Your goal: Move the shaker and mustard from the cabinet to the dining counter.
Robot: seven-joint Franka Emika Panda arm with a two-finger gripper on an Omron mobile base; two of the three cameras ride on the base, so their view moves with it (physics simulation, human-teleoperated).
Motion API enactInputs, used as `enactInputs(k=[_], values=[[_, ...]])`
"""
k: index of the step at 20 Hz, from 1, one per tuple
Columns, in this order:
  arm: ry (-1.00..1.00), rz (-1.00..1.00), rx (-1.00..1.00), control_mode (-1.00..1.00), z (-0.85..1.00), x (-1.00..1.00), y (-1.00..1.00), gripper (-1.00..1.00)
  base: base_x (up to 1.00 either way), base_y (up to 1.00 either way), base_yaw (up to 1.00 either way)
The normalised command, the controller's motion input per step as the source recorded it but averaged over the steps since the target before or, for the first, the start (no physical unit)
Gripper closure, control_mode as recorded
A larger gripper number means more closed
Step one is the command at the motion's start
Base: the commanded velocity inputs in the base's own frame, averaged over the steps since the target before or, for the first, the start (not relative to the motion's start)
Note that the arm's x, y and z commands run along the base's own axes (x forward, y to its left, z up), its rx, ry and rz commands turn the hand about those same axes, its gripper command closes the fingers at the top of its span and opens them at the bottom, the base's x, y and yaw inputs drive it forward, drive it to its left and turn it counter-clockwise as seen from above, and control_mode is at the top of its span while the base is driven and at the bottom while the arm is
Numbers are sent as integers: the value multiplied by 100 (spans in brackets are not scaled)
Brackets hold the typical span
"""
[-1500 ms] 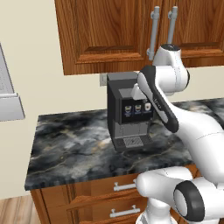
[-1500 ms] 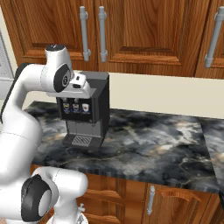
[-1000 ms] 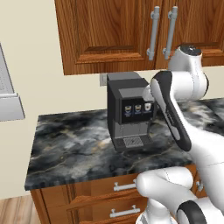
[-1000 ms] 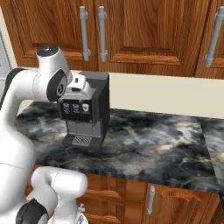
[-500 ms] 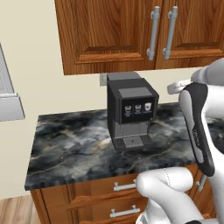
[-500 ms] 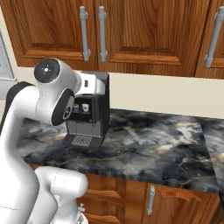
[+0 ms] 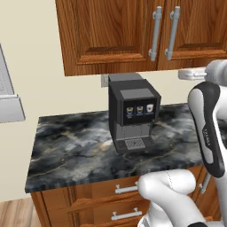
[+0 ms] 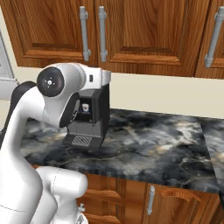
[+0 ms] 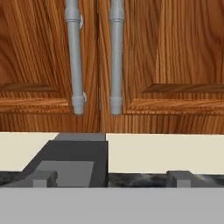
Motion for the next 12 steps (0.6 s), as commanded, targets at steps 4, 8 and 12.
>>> enactInputs(k=[4, 8, 12], values=[[-5, -8, 6, -100, 57, 26, 0, -100, 0, 0, 0], [0, -7, 1, -100, 41, 36, 0, -100, 0, 0, 0], [1, -1, 0, -100, 18, 45, 0, -100, 0, 0, 0]])
